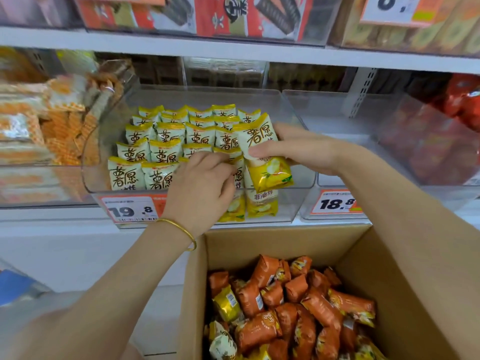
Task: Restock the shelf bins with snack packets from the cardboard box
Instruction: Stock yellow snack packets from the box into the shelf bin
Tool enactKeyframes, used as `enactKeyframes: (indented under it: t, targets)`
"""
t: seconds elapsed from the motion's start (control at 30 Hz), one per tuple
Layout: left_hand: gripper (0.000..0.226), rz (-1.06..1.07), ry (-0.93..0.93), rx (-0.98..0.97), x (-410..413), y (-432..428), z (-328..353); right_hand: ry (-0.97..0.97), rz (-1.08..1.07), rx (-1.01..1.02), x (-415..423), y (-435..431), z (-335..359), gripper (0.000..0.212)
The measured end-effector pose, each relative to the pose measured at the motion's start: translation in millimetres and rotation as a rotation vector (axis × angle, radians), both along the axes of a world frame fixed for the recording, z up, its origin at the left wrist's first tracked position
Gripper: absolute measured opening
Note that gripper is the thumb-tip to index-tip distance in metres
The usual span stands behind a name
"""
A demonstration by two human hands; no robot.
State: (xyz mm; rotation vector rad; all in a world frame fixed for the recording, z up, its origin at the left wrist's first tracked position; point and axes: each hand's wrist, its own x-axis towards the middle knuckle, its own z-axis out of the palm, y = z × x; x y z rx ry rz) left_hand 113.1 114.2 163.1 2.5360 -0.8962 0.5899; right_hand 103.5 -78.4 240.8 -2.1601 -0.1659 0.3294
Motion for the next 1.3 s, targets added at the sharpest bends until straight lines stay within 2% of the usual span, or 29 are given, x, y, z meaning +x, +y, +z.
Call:
enactKeyframes:
  t: [0.07,0.17,0.23,0.37,0.6,0.8,0.87,0.97,1.07,1.2,1.3]
  targets:
    - [0.046,-0.003,-0.007,-0.017,-0.8,0.6,0.3,-0.032,-0.048,0.018,-3.9,0.3,0.7,0.038]
    - [0.038,-0.056,-0.108,-0.046,-5.6,-0.4,3.6,-0.184,-0.228,0.112,-13.8,-7.0,-1.1,0.055]
    - [0.036,-0.146,-0.182,-0.011,-10.1,-6.5,5.0,-0.291,-0.356,0.137,-25.9,-11.8,-3.0,0.058]
    - [0.044,-0.175,-0.173,0.128,-9.6,-19.6,2.4,-0.420,-0.481,0.235,-52.8,-16.8,-8.9,0.037]
    - [0.050,-0.101,-0.087,0.242,-6.0,-26.0,4.9,-0.407,-0.535,0.273,-65.6,-22.2,-17.5,0.041]
    - [0.073,-0.114,0.029,0.239,-9.1,-28.3,13.4,-0.368,-0.538,0.366,-58.3,-12.5,-14.8,0.043]
    - [0.071,-0.123,0.090,0.133,-10.3,-18.9,17.8,-0.354,-0.541,0.457,-49.9,-6.6,-13.7,0.045]
    - [0.062,0.025,0.042,0.002,-1.6,11.2,25.7,-0.364,-0.511,0.461,-30.2,11.8,-9.5,0.055]
    - [0.049,0.200,0.007,0.026,17.0,47.0,29.8,-0.267,-0.462,0.505,3.3,41.8,-3.7,0.055]
    - [0.051,0.250,-0.015,0.040,41.1,78.3,20.6,-0.139,-0.455,0.633,62.5,89.8,0.3,0.033]
    - [0.055,0.254,-0.019,0.043,51.0,85.7,14.9,-0.199,-0.508,0.664,111.9,124.1,0.9,0.047]
